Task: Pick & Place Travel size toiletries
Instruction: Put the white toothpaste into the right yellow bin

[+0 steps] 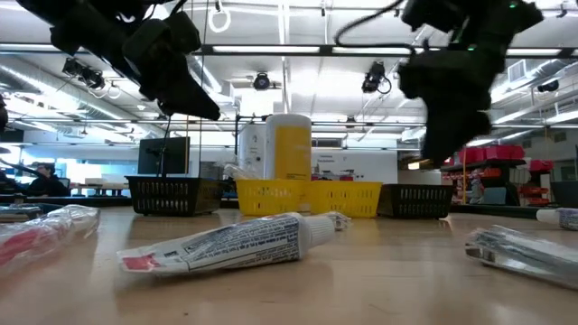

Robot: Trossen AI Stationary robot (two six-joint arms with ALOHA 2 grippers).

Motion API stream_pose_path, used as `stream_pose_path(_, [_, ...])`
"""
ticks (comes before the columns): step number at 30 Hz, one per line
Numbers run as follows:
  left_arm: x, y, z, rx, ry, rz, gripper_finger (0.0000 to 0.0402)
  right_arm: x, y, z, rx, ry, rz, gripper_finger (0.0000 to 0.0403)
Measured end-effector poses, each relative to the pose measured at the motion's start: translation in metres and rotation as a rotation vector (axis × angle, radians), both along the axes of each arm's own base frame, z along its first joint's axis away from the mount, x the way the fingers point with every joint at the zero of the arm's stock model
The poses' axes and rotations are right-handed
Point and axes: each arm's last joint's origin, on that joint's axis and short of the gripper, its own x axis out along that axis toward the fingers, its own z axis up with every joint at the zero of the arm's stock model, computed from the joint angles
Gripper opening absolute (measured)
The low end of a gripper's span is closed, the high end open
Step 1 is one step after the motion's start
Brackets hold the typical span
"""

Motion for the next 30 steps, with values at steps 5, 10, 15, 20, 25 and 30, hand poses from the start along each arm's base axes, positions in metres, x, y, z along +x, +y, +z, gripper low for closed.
stream_pose_path(5, [0.000,0.000,0.000,-0.004,-0.008,0.005,0.0116,-0.032,0.007,-0.004,0.045,0.275,-0.125,0.0204])
stream_pose_path(10, [0.001,0.000,0.001,0.006,-0.015,0.000,0.0116,-0.049,0.012,-0.010,0.062,0.451,-0.209,0.0233])
stream_pose_path(15, [0.001,0.000,0.001,0.006,-0.016,-0.001,0.0116,-0.059,0.013,-0.026,0.101,0.512,-0.239,0.0264])
stream_pose_path(20, [0.001,0.000,0.001,0.006,-0.016,0.000,0.0117,-0.070,0.011,-0.046,0.120,0.543,-0.294,0.0279])
stream_pose_path(25, [0.001,0.000,0.001,0.014,-0.021,-0.005,0.0117,-0.068,0.011,-0.058,0.143,0.462,-0.283,0.0270])
stream_pose_path(30, [0.001,0.000,0.002,0.017,-0.028,-0.006,0.0117,-0.072,0.010,-0.065,0.120,0.440,-0.296,0.0235])
